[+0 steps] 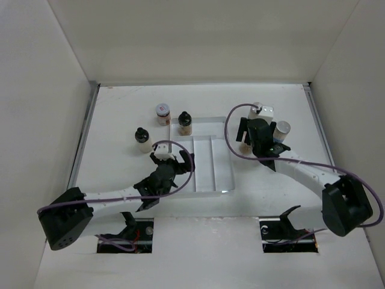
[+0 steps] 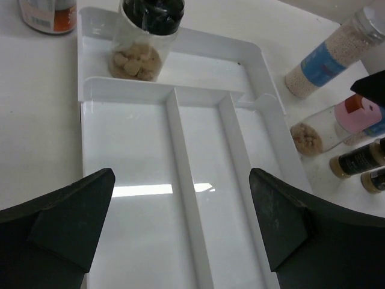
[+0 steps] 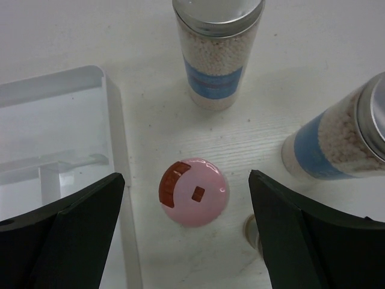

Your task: Organize the condiment bottles

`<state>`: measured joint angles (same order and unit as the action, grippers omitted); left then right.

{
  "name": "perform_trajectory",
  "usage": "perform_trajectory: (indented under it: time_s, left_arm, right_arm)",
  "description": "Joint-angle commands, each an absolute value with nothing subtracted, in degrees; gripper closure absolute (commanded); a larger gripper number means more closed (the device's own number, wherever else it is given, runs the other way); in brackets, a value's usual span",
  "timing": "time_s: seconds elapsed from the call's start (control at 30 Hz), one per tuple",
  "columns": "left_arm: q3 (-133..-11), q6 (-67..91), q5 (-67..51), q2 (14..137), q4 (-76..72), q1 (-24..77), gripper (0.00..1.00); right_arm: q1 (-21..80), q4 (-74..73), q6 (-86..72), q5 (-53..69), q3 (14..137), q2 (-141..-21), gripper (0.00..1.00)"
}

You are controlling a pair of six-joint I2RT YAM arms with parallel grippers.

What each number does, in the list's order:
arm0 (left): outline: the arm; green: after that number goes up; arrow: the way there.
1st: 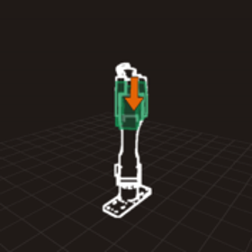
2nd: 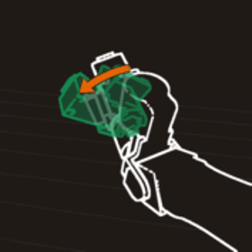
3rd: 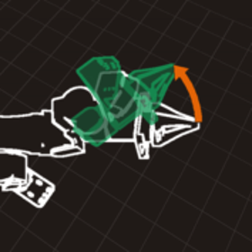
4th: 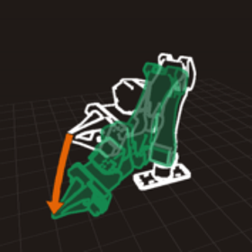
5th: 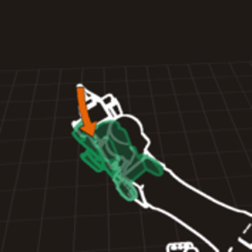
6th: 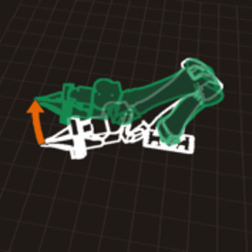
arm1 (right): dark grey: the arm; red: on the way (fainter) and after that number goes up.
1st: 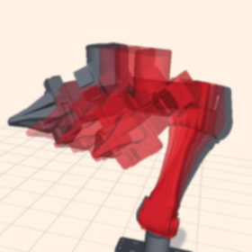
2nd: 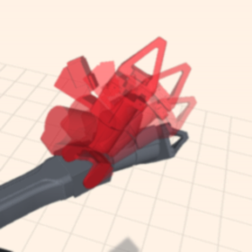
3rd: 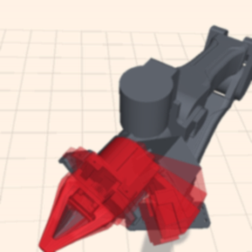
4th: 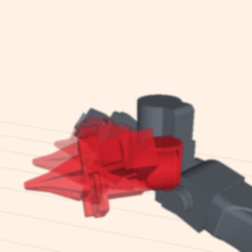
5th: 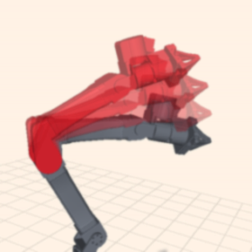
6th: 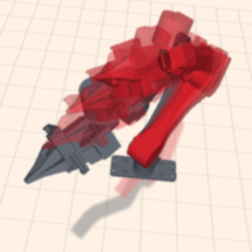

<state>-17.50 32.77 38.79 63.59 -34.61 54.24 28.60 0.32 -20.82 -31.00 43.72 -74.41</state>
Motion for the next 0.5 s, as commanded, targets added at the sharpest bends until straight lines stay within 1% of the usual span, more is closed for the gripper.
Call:
perform_trajectory:
  time_s: [0.0, 0.1, 0.23, 0.47]
  left_arm:
    - [-15.04, 34.45, 36.65, 65.73, -47.87, 54.10, 0.03]
    - [-13.63, 34.10, 36.12, 67.85, -53.60, 53.74, 0.03]
    - [-11.61, 34.10, 36.74, 67.50, -56.33, 54.45, 0.03]
    - [-10.02, 34.45, 37.53, 65.48, -56.86, 54.62, 0.03]
  right_arm:
    - [28.08, 0.26, -19.60, -30.50, 48.95, -77.59, 0.10]
    - [27.38, 0.00, -19.77, -30.15, 51.23, -81.11, 0.15]
    - [27.38, -1.93, -20.83, -31.02, 53.17, -84.54, 0.20]
    - [27.82, -4.92, -22.15, -36.91, 53.35, -86.04, 0.18]
